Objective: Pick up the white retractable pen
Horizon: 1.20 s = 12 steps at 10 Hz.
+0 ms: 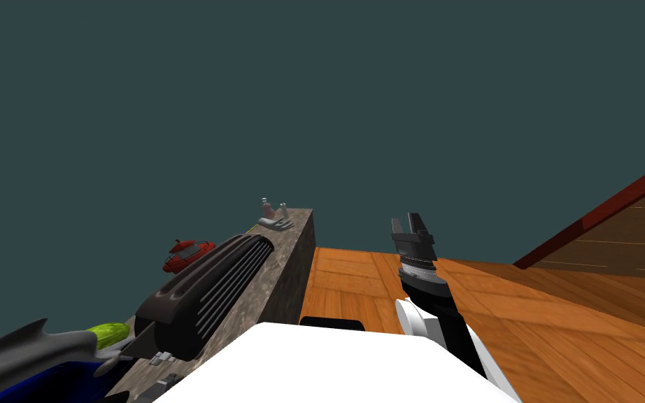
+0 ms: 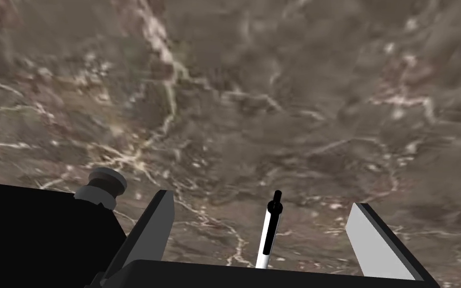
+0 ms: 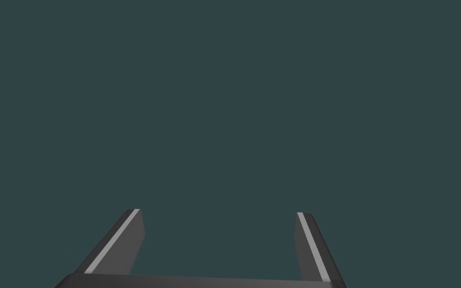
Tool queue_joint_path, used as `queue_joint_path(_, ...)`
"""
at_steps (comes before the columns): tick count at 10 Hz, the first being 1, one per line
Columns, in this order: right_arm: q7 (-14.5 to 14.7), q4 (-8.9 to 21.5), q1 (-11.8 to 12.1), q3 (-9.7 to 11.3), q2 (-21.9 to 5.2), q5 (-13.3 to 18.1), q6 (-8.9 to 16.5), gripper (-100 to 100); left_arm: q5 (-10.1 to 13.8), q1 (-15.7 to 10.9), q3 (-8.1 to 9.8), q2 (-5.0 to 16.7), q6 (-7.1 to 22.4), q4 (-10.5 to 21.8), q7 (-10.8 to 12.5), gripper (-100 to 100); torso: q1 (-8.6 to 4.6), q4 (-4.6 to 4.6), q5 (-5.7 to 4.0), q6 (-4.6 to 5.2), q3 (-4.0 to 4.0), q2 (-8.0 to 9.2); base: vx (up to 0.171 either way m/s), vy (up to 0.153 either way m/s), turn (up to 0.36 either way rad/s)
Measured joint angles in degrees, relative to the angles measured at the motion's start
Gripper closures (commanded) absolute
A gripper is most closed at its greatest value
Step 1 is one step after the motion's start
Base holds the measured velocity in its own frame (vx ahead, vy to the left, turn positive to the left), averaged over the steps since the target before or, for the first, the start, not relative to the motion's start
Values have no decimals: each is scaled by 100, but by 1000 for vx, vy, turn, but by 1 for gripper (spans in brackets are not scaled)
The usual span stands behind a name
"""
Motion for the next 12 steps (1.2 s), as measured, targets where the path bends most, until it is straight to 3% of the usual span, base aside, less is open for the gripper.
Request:
queue_joint_path(1, 0, 0, 0, 0, 0, 0, 0, 0, -2, -7, -7, -4, -8, 13, -8, 100, 1, 0, 0, 0, 0, 0, 0, 0, 0)
queue_joint_path(5, 0, 0, 0, 0, 0, 0, 0, 0, -1, -6, -7, -4, -6, 12, -5, 100, 2, 0, 1, 1, -1, -1, 0, 0, 0)
queue_joint_path(6, 0, 0, 0, 0, 0, 0, 0, 0, -1, -6, -7, -5, -6, 12, -5, 0, 2, 0, 1, 1, -1, -1, 0, 0, 0)
queue_joint_path(7, 0, 0, 0, 0, 0, 0, 0, 0, -1, -6, -7, -5, -6, 12, -5, 100, 2, 0, 1, 1, 0, -1, 1, 5, 69)
queue_joint_path(11, 0, 0, 0, 0, 0, 0, 0, 0, 45, 230, 224, 130, 170, -395, 127, 100, 1, 0, 0, 0, -1, -1, 1, 6, 32)
queue_joint_path(12, 0, 0, 0, 0, 0, 0, 0, 0, 44, 234, 229, 134, 187, -412, 138, 0, 2, 0, 1, 0, -1, -1, 0, 0, 0)
